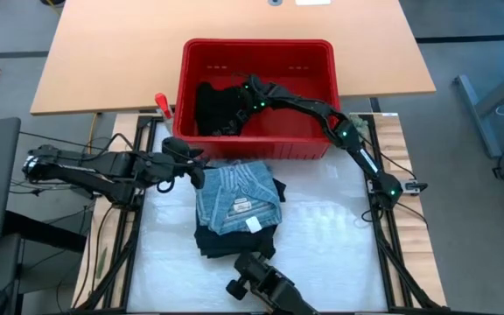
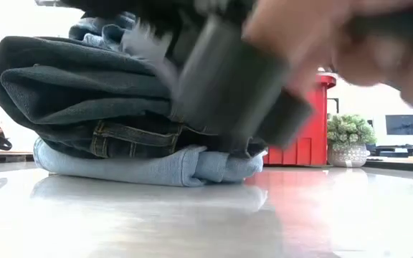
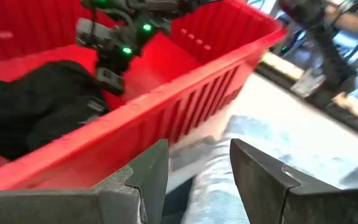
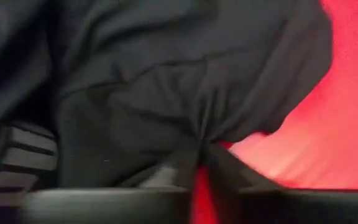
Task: Fold Laundry from Bin
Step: Remove the black underwear from the red laundry bin
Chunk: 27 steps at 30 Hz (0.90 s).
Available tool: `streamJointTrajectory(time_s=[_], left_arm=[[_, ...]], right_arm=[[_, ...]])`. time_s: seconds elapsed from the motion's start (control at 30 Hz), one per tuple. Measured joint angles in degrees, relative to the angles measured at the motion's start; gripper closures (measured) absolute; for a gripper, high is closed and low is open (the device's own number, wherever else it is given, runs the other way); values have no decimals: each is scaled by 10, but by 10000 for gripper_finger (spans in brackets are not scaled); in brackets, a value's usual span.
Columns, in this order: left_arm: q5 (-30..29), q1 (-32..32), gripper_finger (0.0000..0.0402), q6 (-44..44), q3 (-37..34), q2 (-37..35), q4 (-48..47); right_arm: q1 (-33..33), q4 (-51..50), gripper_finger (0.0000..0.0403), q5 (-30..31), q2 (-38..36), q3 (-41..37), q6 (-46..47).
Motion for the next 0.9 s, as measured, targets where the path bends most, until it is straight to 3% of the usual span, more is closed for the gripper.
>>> streamJointTrajectory(time_s=[0.07,0.3,0.63,0.77,0.9], left_arm=[[10,0,242,-13,0,-2,18],[70,-2,242,37,0,-35,93],[89,-21,242,147,0,-22,90],[94,-21,242,129,0,2,105],[175,-37,242,119,0,37,183]], right_arm=[[0,-13,381,0,-2,21,-2],[-1,-7,387,-22,-108,33,24],[20,-18,387,-192,-353,34,168],[61,-56,387,-212,-440,33,210],[138,-92,387,-202,-521,33,224]])
